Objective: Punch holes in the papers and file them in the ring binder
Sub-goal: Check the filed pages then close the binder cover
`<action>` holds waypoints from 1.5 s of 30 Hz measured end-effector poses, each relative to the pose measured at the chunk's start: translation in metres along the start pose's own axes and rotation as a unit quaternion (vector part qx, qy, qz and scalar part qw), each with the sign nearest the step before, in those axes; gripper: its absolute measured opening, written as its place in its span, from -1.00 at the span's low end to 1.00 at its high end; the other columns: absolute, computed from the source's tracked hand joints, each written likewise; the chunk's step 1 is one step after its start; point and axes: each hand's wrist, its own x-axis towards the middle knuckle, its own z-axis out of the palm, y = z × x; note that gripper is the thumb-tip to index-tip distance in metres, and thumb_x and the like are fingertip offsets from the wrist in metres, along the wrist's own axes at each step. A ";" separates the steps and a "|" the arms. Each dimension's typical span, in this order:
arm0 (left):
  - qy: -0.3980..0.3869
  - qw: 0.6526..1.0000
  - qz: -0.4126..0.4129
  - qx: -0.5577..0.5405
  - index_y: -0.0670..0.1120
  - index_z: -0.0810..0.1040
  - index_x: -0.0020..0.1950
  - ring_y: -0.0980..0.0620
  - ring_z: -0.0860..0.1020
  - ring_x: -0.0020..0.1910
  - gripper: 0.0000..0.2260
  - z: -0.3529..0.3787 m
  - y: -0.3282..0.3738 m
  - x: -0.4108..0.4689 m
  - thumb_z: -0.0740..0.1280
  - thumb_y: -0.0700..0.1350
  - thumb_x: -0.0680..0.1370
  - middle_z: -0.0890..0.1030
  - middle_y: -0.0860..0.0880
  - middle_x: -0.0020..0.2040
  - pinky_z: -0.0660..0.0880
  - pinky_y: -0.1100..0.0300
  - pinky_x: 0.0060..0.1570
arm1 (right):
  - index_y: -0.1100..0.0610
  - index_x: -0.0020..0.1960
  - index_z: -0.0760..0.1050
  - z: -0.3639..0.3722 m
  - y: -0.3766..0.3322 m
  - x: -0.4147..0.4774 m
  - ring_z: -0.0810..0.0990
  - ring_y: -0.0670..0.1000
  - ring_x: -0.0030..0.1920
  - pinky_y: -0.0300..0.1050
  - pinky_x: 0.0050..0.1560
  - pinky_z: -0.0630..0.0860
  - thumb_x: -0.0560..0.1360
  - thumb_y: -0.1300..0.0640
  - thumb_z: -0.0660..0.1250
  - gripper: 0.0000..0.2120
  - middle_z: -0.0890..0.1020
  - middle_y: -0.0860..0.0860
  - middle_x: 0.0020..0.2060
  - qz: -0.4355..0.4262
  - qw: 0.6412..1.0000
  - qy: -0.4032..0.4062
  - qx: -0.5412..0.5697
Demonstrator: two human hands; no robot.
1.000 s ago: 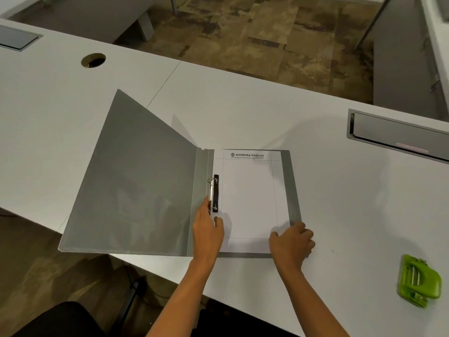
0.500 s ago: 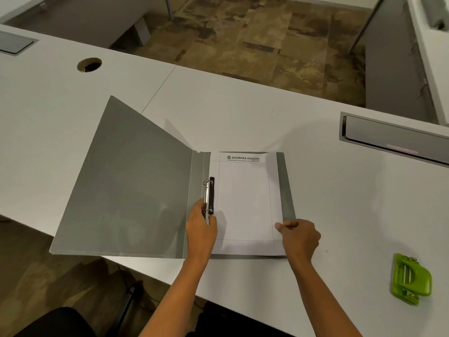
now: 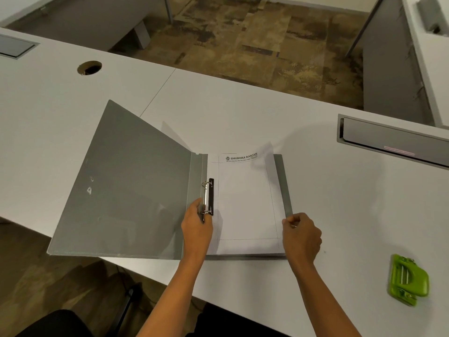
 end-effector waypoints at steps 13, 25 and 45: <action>-0.058 0.994 -0.049 -0.075 -0.05 0.49 0.30 0.02 0.50 0.24 -0.71 -0.025 0.023 0.017 0.22 -0.16 0.59 0.56 0.00 0.24 0.40 0.18 0.23 | 0.09 -0.10 0.49 -0.029 -0.053 -0.029 0.57 -0.13 -0.28 -0.41 -0.27 0.45 0.47 0.15 0.37 -0.93 0.61 -0.02 -0.27 -0.070 0.984 -0.059 0.151; -0.063 0.990 -0.059 -0.112 -0.02 0.58 0.01 0.02 0.63 -0.11 -0.73 -0.061 0.074 0.023 0.28 0.16 0.52 0.64 0.03 -0.10 0.60 0.18 -0.20 | 0.01 0.13 0.44 0.020 -0.099 -0.097 0.62 -0.09 -0.11 -0.44 -0.10 0.49 0.50 0.06 0.34 -0.77 0.65 -0.03 -0.03 -0.216 0.940 -0.222 0.144; 0.000 0.998 -0.051 0.033 -0.16 0.64 0.09 -0.18 0.63 -0.04 -0.79 -0.118 0.038 0.077 0.37 -0.12 0.51 0.67 -0.11 -0.10 0.55 -0.02 0.05 | 0.22 0.07 0.48 0.039 0.010 -0.014 0.57 0.16 0.02 -0.07 -0.01 0.52 0.46 0.23 0.38 -0.79 0.58 0.15 -0.01 -0.007 0.999 -0.014 -0.034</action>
